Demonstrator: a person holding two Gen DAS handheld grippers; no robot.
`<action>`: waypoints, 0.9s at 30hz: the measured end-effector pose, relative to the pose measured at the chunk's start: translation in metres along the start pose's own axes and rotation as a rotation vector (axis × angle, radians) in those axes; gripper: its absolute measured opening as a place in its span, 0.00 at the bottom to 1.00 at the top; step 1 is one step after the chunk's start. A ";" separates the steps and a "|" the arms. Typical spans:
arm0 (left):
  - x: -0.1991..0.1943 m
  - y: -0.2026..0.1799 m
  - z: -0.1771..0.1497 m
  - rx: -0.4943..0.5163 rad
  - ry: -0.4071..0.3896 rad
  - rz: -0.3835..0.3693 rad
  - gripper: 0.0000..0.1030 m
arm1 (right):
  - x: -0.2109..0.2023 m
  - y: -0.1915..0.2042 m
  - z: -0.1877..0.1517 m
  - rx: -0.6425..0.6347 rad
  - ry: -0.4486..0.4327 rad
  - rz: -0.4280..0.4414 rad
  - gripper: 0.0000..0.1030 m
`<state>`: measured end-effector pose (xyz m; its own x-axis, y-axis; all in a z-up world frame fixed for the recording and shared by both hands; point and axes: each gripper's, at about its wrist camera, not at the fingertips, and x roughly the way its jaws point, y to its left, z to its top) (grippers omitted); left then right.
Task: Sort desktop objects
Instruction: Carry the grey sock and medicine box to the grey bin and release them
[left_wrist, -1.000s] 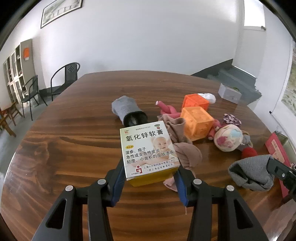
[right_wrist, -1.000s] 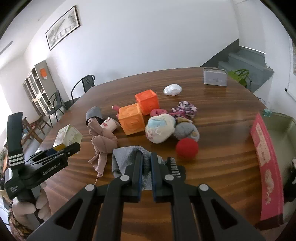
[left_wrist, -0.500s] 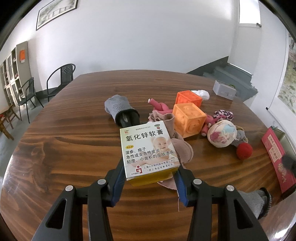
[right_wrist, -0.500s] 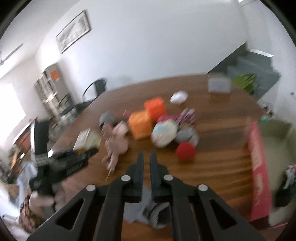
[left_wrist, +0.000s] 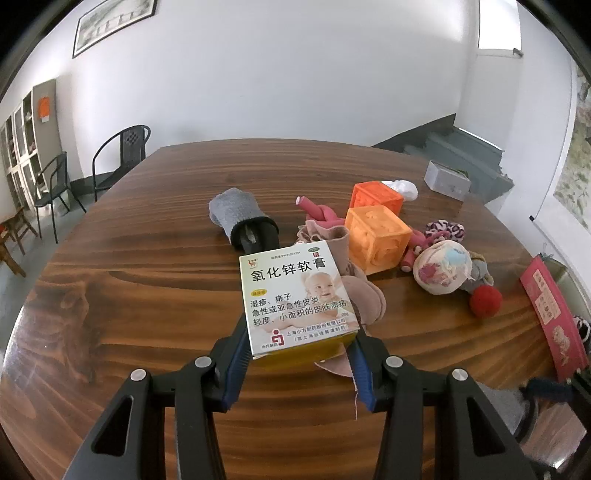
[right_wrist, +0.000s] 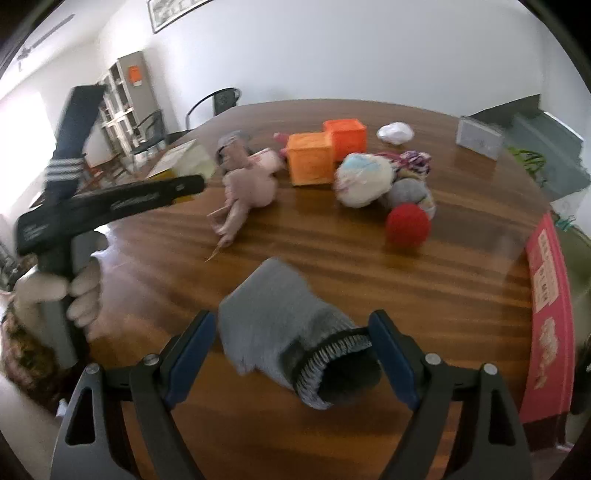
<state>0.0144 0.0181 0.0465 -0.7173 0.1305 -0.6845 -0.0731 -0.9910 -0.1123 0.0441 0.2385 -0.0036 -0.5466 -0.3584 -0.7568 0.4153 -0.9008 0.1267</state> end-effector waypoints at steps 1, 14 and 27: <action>0.000 0.000 0.000 0.001 0.000 -0.001 0.49 | -0.003 0.004 -0.002 -0.020 0.017 0.022 0.85; -0.004 0.000 -0.001 0.001 -0.009 -0.002 0.49 | 0.011 0.017 0.005 -0.049 0.002 0.000 0.85; -0.005 -0.002 -0.001 0.010 -0.015 -0.013 0.49 | 0.033 0.027 -0.003 -0.072 0.026 -0.051 0.55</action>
<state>0.0187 0.0190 0.0493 -0.7264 0.1425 -0.6723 -0.0887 -0.9895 -0.1139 0.0392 0.2033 -0.0271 -0.5495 -0.3047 -0.7779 0.4387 -0.8977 0.0417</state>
